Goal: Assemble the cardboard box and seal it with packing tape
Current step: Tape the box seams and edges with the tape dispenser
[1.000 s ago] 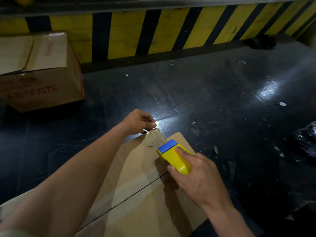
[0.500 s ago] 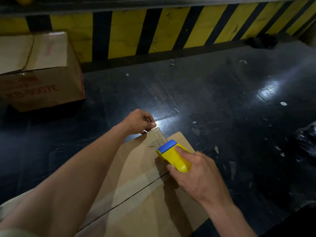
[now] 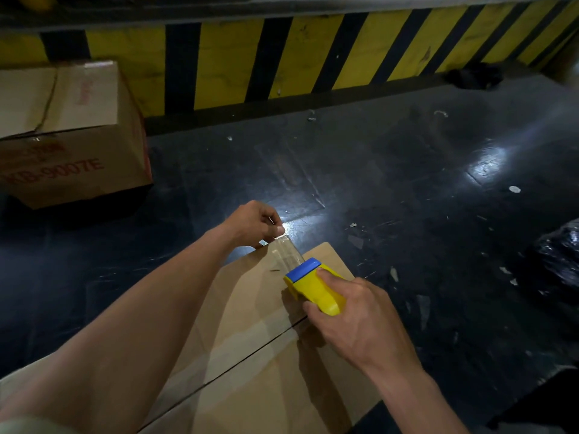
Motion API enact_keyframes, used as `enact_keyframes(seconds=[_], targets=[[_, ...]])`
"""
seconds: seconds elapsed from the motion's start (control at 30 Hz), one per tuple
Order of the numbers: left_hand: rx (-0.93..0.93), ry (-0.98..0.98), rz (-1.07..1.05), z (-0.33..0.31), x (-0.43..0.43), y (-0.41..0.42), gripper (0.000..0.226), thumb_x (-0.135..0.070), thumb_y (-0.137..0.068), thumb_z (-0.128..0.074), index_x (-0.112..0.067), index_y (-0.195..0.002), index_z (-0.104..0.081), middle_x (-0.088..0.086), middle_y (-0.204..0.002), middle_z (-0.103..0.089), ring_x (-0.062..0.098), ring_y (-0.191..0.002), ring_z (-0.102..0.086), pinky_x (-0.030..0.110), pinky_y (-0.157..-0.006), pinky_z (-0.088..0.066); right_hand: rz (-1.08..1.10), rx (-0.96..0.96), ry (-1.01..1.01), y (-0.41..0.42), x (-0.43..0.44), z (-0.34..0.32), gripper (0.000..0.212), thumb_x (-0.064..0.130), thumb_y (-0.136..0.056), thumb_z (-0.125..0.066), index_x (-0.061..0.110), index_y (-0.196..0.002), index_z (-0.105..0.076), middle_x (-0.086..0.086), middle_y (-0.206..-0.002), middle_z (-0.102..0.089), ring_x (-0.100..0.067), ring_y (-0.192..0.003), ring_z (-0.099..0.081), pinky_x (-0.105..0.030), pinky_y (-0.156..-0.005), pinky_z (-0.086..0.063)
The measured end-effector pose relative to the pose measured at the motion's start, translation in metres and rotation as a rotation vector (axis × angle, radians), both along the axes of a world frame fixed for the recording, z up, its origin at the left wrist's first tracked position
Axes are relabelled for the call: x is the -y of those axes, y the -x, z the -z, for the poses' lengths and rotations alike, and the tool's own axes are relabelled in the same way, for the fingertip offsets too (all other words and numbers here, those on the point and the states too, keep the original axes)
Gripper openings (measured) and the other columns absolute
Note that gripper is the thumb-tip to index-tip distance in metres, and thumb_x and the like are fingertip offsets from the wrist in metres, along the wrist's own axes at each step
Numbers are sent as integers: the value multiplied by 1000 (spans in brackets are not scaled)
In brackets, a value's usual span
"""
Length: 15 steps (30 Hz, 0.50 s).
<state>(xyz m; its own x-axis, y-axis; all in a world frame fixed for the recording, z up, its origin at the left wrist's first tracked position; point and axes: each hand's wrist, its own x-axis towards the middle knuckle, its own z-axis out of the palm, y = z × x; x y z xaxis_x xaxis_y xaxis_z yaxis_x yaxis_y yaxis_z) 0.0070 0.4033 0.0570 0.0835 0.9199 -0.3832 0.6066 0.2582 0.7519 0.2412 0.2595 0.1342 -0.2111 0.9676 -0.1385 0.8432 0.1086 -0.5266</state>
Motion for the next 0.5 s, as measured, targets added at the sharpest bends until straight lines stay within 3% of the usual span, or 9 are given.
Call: enact_keyframes(seconds=[0.17,0.33,0.5], targets=[[-3,18,-12,4,1,0,9,-21,-91,-77,-16,-85,-72,7,-85,-75,13,-74,-69,20,-54,-49,-6,-1,2,1,0,0,61,62,-83,-59,43,-140,-49,3,-88,-54,-16,-83,-55,-28,-69,-46],[50,29,-117,7,5,3,11,-22,-84,-84,-14,-81,-77,1,-74,-72,8,-67,-66,15,-48,-49,1,15,-4,3,-1,0,56,60,-83,-59,41,-135,-52,1,-88,-55,-19,-85,-57,-32,-70,-47],[65,29,-199,12,10,2,16,-27,-84,-84,-15,-94,-80,1,-81,-75,5,-68,-66,13,-45,-47,8,34,-15,6,0,0,60,62,-83,-58,41,-139,-50,2,-90,-53,-20,-89,-57,-32,-72,-48]])
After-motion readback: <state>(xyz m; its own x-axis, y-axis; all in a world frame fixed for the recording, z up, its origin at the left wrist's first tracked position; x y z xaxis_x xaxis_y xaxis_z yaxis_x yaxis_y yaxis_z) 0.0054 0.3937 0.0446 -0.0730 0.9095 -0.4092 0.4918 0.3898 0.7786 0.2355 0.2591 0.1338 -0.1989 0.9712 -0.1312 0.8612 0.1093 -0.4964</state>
